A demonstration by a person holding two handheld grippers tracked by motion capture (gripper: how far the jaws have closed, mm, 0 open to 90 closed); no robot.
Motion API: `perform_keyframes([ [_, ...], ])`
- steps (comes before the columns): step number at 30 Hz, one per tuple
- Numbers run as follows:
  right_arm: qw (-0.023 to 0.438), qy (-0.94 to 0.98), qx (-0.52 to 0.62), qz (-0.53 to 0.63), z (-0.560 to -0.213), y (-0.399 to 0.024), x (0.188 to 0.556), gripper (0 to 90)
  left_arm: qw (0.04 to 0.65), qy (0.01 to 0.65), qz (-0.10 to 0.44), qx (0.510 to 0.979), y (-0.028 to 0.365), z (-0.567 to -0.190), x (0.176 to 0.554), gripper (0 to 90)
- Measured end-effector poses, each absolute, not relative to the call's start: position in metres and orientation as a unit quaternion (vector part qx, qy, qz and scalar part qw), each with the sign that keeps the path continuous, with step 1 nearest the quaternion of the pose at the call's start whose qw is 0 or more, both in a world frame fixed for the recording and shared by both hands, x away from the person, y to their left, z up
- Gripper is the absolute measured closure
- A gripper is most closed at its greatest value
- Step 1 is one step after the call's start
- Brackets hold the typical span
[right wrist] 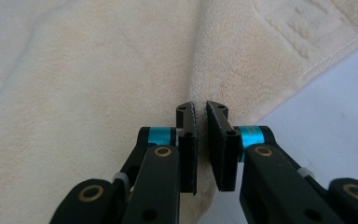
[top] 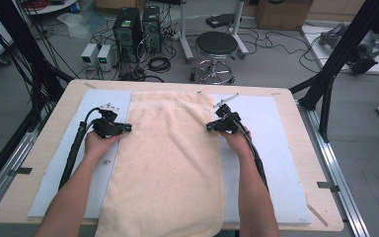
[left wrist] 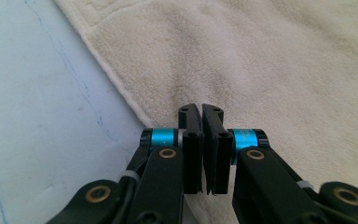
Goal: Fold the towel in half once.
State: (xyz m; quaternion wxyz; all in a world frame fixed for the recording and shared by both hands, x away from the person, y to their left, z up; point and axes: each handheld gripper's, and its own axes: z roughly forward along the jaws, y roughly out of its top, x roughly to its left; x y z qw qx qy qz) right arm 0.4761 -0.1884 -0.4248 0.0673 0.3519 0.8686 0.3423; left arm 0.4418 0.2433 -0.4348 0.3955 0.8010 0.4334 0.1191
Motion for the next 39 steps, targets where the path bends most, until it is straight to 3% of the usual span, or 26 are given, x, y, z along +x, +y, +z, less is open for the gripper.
perform_keyframes([
  [5,0.051,0.859,0.332,0.386,-0.405,-0.198,0.469,83.4,0.436,0.421,0.109,0.788,0.257,-0.413,0.434,86.6],
  [11,0.066,0.846,0.305,0.433,-0.363,-0.213,0.451,84.0,0.494,0.400,0.113,0.764,0.270,-0.375,0.418,86.9],
  [17,0.088,0.842,0.275,0.455,-0.311,-0.216,0.435,84.4,0.512,0.368,0.130,0.765,0.270,-0.335,0.403,86.9],
  [22,0.094,0.851,0.233,0.460,-0.293,-0.215,0.402,84.2,0.525,0.340,0.135,0.768,0.281,-0.326,0.374,86.8],
  [27,0.094,0.866,0.195,0.451,-0.307,-0.211,0.350,84.2,0.516,0.300,0.144,0.790,0.286,-0.343,0.320,86.8],
  [34,0.060,0.881,0.175,0.435,-0.356,-0.204,0.293,80.0,0.480,0.287,0.132,0.819,0.292,-0.391,0.258,84.8],
  [37,0.011,0.886,0.173,0.430,-0.381,-0.206,0.282,66.1,0.465,0.291,0.127,0.827,0.295,-0.401,0.247,68.7],
  [39,0.011,0.892,0.171,0.418,-0.391,-0.208,0.277,61.2,0.458,0.294,0.124,0.830,0.296,-0.402,0.249,64.2],
])
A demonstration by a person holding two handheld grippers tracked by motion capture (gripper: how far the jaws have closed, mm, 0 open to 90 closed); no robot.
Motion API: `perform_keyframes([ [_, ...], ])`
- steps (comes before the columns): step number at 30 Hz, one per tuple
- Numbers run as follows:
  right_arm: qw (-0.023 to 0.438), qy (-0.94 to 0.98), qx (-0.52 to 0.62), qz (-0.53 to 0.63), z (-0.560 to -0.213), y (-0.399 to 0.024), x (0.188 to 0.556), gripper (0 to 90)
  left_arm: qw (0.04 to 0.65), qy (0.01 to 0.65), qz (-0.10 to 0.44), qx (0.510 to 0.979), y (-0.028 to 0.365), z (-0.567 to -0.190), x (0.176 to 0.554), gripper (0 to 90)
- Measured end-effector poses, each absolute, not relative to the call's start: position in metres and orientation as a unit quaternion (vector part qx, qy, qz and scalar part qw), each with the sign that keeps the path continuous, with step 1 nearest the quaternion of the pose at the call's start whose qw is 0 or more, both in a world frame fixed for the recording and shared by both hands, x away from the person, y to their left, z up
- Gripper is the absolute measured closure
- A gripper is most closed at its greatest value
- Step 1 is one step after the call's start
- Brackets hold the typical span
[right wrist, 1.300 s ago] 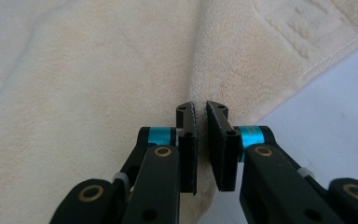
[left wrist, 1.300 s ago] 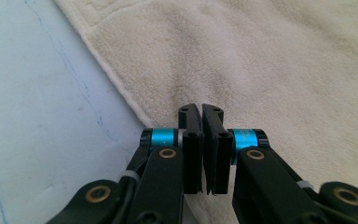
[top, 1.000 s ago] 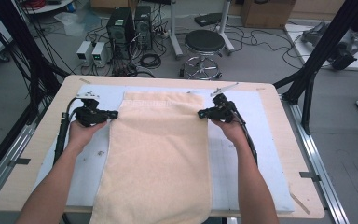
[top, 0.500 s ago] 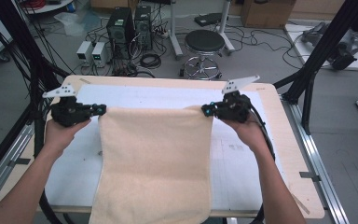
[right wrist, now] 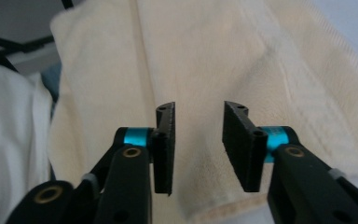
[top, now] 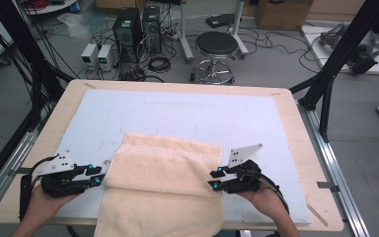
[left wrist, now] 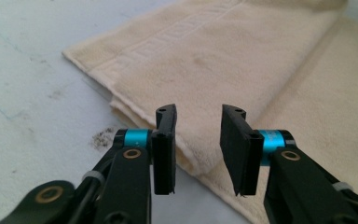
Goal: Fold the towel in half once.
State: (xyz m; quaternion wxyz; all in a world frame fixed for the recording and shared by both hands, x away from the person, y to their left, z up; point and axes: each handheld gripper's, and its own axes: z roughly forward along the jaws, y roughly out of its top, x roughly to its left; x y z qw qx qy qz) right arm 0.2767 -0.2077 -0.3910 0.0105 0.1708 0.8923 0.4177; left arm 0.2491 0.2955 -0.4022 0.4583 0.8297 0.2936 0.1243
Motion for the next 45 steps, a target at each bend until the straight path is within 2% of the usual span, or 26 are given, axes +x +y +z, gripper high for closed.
perform_keyframes([
  [5,0.036,0.883,0.200,0.423,-0.390,-0.213,0.287,53.4,0.456,0.296,0.122,0.830,0.288,-0.399,0.271,59.8],
  [9,0.067,0.875,0.237,0.417,-0.393,-0.214,0.314,49.5,0.464,0.294,0.119,0.827,0.272,-0.397,0.296,55.9],
  [13,0.081,0.868,0.283,0.400,-0.407,-0.216,0.346,48.1,0.463,0.329,0.115,0.815,0.262,-0.403,0.326,49.4],
  [20,0.080,0.864,0.329,0.373,-0.432,-0.215,0.378,49.0,0.412,0.369,0.100,0.827,0.250,-0.427,0.367,49.2],
  [23,0.077,0.863,0.330,0.375,-0.436,-0.214,0.381,53.7,0.374,0.387,0.127,0.834,0.244,-0.435,0.371,49.4],
  [25,0.091,0.871,0.320,0.363,-0.436,-0.210,0.379,57.3,0.361,0.383,0.141,0.838,0.242,-0.437,0.370,51.3],
  [26,0.096,0.874,0.314,0.359,-0.436,-0.208,0.378,64.0,0.358,0.381,0.146,0.840,0.241,-0.437,0.370,52.8],
  [27,0.092,0.876,0.311,0.356,-0.436,-0.206,0.377,64.5,0.360,0.378,0.143,0.841,0.240,-0.437,0.369,54.8],
  [30,0.088,0.878,0.309,0.354,-0.435,-0.203,0.376,75.4,0.362,0.378,0.139,0.840,0.239,-0.436,0.369,63.8],
  [32,0.080,0.880,0.305,0.354,-0.435,-0.202,0.377,80.9,0.370,0.378,0.130,0.839,0.238,-0.437,0.368,74.5],
  [35,0.065,0.880,0.310,0.353,-0.434,-0.203,0.379,83.3,0.372,0.377,0.123,0.839,0.238,-0.436,0.368,81.6],
  [40,0.065,0.878,0.312,0.358,-0.428,-0.203,0.381,84.0,0.403,0.382,0.116,0.824,0.246,-0.429,0.368,83.5],
  [45,0.072,0.870,0.299,0.385,-0.405,-0.203,0.376,84.3,0.441,0.388,0.117,0.801,0.257,-0.415,0.362,83.6],
])
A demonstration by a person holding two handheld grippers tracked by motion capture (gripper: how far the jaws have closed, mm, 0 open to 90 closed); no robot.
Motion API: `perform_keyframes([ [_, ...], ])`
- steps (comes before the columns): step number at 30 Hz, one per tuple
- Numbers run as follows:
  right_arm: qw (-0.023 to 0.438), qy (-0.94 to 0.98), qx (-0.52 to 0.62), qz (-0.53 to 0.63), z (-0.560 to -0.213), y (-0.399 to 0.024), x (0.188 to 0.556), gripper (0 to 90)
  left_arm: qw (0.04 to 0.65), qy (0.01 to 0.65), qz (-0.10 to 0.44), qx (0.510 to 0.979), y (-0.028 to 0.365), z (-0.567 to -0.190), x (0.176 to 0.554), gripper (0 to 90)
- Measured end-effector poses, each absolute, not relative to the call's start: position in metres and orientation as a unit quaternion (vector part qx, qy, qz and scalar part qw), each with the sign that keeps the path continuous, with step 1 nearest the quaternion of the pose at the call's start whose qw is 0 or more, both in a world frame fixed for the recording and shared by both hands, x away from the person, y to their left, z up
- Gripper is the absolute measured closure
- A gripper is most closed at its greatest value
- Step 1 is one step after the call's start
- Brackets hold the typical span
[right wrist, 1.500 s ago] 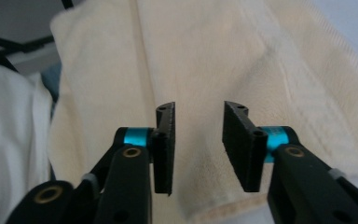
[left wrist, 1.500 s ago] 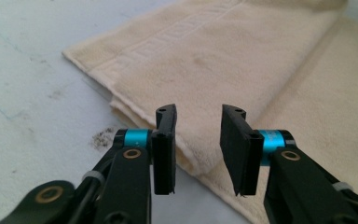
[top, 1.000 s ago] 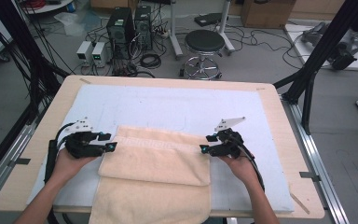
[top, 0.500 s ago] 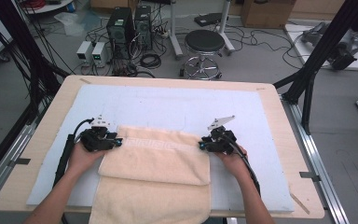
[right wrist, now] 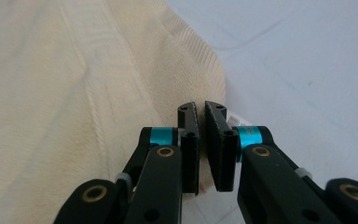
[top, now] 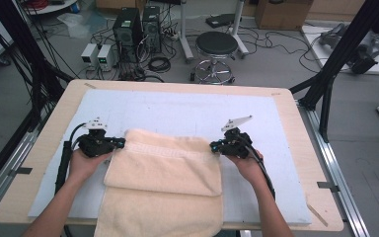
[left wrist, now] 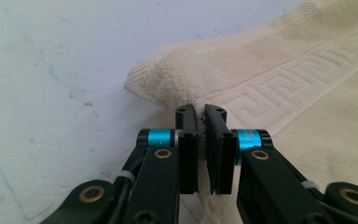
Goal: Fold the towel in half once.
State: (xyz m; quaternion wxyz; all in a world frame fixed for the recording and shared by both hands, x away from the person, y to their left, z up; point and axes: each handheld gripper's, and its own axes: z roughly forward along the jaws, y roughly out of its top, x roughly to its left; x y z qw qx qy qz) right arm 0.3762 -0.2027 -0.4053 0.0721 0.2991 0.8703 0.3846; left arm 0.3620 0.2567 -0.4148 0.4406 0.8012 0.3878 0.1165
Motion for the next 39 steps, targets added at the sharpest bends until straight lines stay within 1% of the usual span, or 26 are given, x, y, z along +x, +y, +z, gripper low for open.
perform_keyframes([
  [3,0.079,0.868,0.280,0.403,-0.387,-0.202,0.366,84.3,0.460,0.374,0.121,0.796,0.262,-0.401,0.348,83.6],
  [6,0.090,0.866,0.246,0.426,-0.367,-0.204,0.345,84.3,0.487,0.347,0.134,0.790,0.268,-0.384,0.317,83.5],
  [8,0.098,0.865,0.221,0.440,-0.352,-0.205,0.320,84.3,0.502,0.320,0.148,0.790,0.273,-0.375,0.284,83.5],
  [9,0.099,0.865,0.201,0.450,-0.345,-0.207,0.301,84.3,0.505,0.313,0.150,0.790,0.276,-0.373,0.273,83.5],
  [11,0.091,0.864,0.179,0.462,-0.337,-0.209,0.273,83.8,0.521,0.296,0.145,0.787,0.283,-0.369,0.243,82.8],
  [12,0.083,0.864,0.166,0.469,-0.334,-0.210,0.258,82.3,0.527,0.286,0.146,0.787,0.286,-0.367,0.230,81.6],
  [14,0.057,0.863,0.138,0.482,-0.330,-0.211,0.229,75.8,0.541,0.274,0.139,0.783,0.293,-0.364,0.206,76.2],
  [15,0.059,0.862,0.132,0.486,-0.328,-0.212,0.217,73.1,0.544,0.272,0.138,0.782,0.295,-0.364,0.200,74.5],
  [17,0.052,0.861,0.130,0.490,-0.328,-0.214,0.208,69.7,0.536,0.271,0.141,0.787,0.296,-0.364,0.192,69.3],
  [19,0.060,0.867,0.136,0.476,-0.333,-0.214,0.209,66.6,0.523,0.274,0.144,0.794,0.296,-0.368,0.193,66.6],
  [22,0.065,0.872,0.164,0.457,-0.349,-0.214,0.229,62.5,0.510,0.286,0.137,0.800,0.293,-0.378,0.207,64.3],
  [27,0.076,0.873,0.211,0.433,-0.374,-0.216,0.268,55.9,0.485,0.297,0.136,0.811,0.283,-0.392,0.241,61.9],
  [29,0.090,0.876,0.221,0.420,-0.380,-0.215,0.281,54.1,0.475,0.302,0.138,0.815,0.278,-0.396,0.256,59.6],
  [31,0.093,0.877,0.231,0.411,-0.388,-0.213,0.295,51.3,0.468,0.308,0.134,0.818,0.273,-0.400,0.271,57.6],
  [35,0.095,0.885,0.243,0.386,-0.401,-0.208,0.315,48.8,0.443,0.315,0.132,0.829,0.264,-0.409,0.296,55.0],
  [39,0.088,0.890,0.248,0.372,-0.413,-0.205,0.327,47.0,0.419,0.319,0.130,0.840,0.260,-0.421,0.311,48.7],
])
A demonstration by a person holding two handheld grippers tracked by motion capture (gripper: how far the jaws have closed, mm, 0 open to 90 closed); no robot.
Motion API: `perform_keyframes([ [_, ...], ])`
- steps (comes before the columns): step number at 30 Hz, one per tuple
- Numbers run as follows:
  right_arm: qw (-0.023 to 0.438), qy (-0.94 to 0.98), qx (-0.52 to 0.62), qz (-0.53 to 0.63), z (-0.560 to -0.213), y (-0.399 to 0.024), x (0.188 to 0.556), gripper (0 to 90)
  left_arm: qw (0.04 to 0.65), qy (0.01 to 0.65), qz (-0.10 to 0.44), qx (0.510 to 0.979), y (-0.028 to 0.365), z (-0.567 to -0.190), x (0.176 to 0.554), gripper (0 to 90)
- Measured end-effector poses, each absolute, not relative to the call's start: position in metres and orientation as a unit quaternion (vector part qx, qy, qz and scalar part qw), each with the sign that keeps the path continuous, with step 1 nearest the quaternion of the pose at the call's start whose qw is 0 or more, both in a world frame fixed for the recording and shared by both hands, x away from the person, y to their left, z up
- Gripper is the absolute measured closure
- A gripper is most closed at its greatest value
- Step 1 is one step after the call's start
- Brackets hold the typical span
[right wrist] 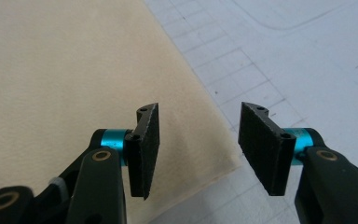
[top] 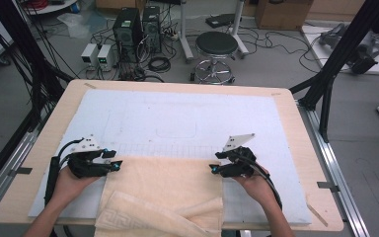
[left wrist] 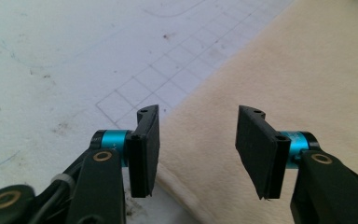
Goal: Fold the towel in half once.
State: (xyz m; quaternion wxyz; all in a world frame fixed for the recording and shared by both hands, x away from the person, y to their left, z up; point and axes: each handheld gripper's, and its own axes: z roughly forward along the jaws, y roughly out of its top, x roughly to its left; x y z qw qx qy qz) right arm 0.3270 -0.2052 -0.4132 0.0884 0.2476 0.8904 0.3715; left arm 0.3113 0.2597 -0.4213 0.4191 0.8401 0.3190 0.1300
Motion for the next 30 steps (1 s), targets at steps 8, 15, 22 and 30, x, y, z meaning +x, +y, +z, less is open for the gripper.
perform_keyframes([
  [8,0.066,0.899,0.253,0.351,-0.431,-0.205,0.338,46.2,0.385,0.339,0.106,0.852,0.260,-0.435,0.325,44.8],
  [15,0.039,0.899,0.254,0.355,-0.434,-0.204,0.340,59.9,0.384,0.352,0.094,0.848,0.261,-0.437,0.328,50.4],
  [22,0.017,0.900,0.246,0.360,-0.434,-0.202,0.336,79.3,0.386,0.340,0.078,0.854,0.257,-0.436,0.324,77.5],
  [30,0.046,0.897,0.256,0.357,-0.418,-0.208,0.347,82.4,0.421,0.380,0.099,0.817,0.253,-0.430,0.343,81.6],
])
